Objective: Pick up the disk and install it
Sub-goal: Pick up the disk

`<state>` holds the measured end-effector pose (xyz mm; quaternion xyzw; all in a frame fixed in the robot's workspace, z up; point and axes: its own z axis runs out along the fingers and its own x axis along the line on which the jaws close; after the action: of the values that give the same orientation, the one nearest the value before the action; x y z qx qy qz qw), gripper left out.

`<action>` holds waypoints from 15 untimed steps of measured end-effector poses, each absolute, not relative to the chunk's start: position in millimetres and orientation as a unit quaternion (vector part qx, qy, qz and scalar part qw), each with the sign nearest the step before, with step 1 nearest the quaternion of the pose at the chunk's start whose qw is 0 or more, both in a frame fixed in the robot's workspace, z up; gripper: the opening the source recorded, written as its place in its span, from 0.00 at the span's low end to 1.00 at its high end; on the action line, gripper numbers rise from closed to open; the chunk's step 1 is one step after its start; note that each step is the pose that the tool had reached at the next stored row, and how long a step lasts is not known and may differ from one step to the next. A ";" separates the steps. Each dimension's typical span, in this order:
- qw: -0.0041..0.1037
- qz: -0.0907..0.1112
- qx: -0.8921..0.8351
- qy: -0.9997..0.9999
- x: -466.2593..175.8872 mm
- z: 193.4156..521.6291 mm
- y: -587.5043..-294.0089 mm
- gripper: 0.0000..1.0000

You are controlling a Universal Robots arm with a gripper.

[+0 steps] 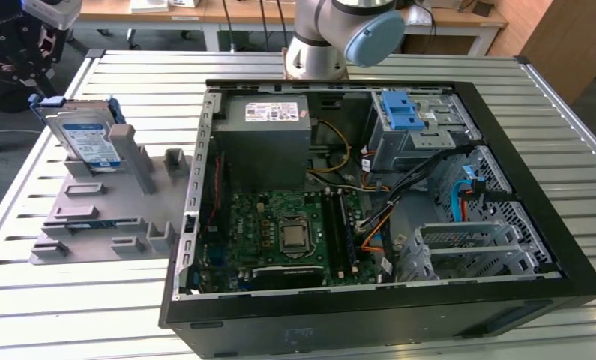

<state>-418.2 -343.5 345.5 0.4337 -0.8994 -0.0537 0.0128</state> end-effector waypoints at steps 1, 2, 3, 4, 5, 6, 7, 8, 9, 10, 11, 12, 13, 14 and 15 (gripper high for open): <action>0.013 -0.054 0.442 -0.895 -418.2 345.3 -343.5 0.11; 0.014 -0.053 0.450 -0.891 -418.2 345.0 -343.5 0.11; 0.014 -0.053 0.458 -0.887 -418.2 344.8 -343.5 0.11; 0.015 -0.053 0.466 -0.883 -418.2 344.6 -343.5 0.11; 0.015 -0.053 0.474 -0.879 -418.2 344.3 -343.5 0.11; 0.016 -0.053 0.482 -0.874 -418.2 344.1 -343.5 0.11; 0.016 -0.053 0.490 -0.870 -418.2 344.0 -343.5 0.11; 0.017 -0.053 0.497 -0.866 -418.2 344.0 -343.5 0.11; 0.017 -0.052 0.505 -0.862 -418.2 343.9 -343.5 0.11; 0.018 -0.052 0.512 -0.857 -418.2 343.8 -343.5 0.11; 0.018 -0.052 0.520 -0.853 -418.2 343.8 -343.5 0.11; 0.018 -0.052 0.526 -0.849 -418.2 343.7 -343.5 0.11; 0.019 -0.052 0.532 -0.845 -418.2 343.7 -343.5 0.11; 0.019 -0.052 0.538 -0.841 -418.2 343.7 -343.5 0.11; 0.019 -0.052 0.543 -0.838 -418.2 343.7 -343.5 0.11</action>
<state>-418.2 -343.5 343.7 0.5432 -0.8378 -0.0517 0.0193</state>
